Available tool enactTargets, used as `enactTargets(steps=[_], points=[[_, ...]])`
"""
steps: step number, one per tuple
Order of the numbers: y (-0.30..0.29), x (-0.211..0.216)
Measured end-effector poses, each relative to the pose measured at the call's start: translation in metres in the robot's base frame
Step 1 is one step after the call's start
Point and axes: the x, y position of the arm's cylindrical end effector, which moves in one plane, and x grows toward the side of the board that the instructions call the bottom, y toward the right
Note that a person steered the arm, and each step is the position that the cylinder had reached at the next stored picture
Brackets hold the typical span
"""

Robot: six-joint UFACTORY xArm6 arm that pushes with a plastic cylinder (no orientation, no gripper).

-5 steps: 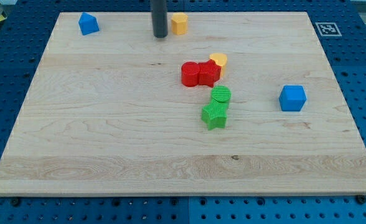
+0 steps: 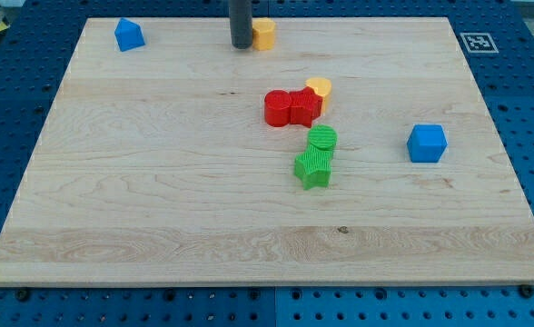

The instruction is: Push the hexagon to the top center

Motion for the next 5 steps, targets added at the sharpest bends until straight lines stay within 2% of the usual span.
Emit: enactTargets(steps=[4, 5], points=[[0.017, -0.003], [0.014, 0.018]])
